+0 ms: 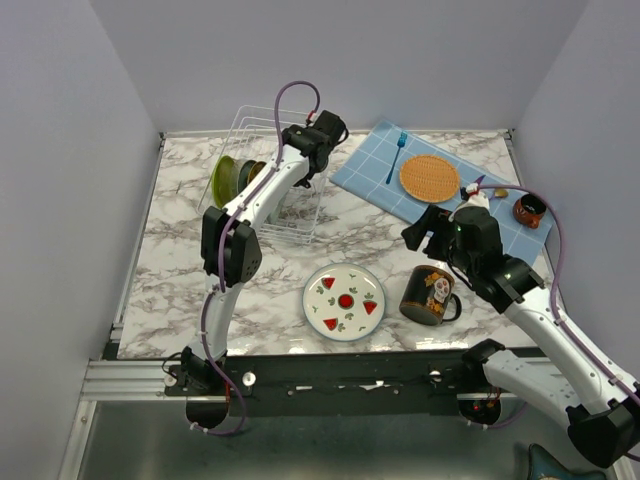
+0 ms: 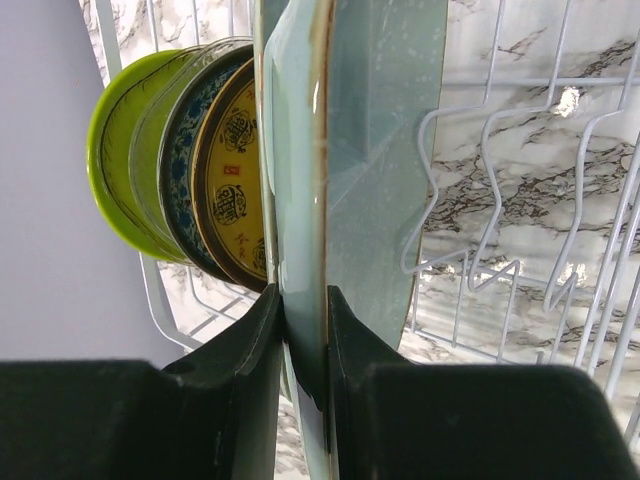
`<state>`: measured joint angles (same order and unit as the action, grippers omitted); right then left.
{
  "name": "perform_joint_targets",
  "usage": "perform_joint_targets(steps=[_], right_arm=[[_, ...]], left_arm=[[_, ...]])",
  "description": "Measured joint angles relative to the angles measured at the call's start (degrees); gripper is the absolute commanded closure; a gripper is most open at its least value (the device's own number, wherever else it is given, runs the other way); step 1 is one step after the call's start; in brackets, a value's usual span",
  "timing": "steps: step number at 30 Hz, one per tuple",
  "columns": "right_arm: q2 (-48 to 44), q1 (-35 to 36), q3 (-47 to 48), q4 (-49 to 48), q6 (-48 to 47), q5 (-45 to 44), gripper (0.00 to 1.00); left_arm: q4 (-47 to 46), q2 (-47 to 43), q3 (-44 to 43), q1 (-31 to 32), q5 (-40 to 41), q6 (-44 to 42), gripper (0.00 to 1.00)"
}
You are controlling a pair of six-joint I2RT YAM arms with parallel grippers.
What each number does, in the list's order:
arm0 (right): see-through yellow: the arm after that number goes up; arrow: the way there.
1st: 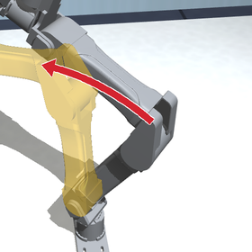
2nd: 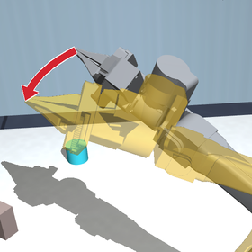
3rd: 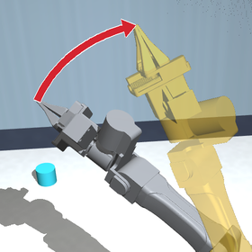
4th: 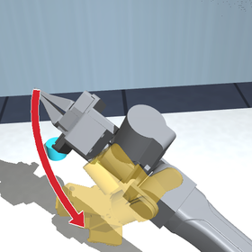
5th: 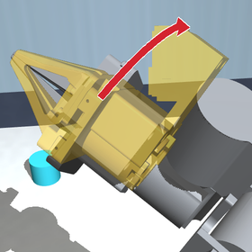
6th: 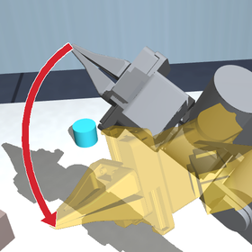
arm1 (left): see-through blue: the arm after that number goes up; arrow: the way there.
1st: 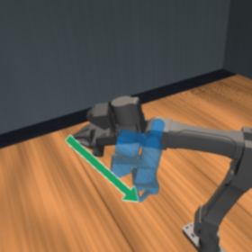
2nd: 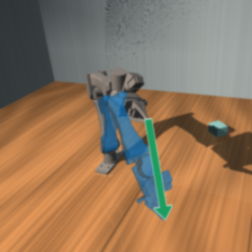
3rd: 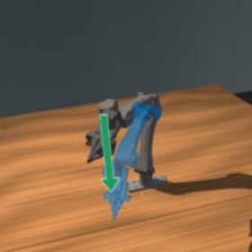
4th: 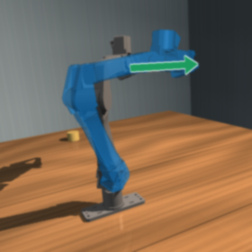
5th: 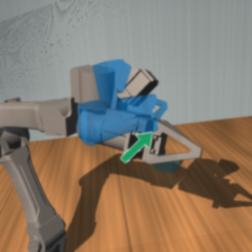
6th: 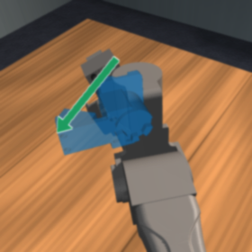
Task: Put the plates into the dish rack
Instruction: Insert the plate into the dish rack.
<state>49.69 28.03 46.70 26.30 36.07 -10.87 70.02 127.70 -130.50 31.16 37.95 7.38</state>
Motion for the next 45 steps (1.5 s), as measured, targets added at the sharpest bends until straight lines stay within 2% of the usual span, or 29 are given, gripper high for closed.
perform_joint_targets(steps=[34, 40, 45], right_arm=[[0.4, 0.0, 0.0, 0.4, -1.2, 0.0, 0.18], [0.7, 0.0, 0.0, 0.4, -1.2, 0.0, 0.18], [0.7, 0.0, 0.0, 0.4, -1.2, 0.0, 0.18]], left_arm=[[-1.9, 4.0, 0.5, 0.0, -0.2, 2.2, 1.0], [-3.5, 4.1, 1.0, -0.5, -0.5, 1.8, 0.94], [-5.0, 4.1, 1.8, -1.0, -1.3, 1.0, 0.81]])
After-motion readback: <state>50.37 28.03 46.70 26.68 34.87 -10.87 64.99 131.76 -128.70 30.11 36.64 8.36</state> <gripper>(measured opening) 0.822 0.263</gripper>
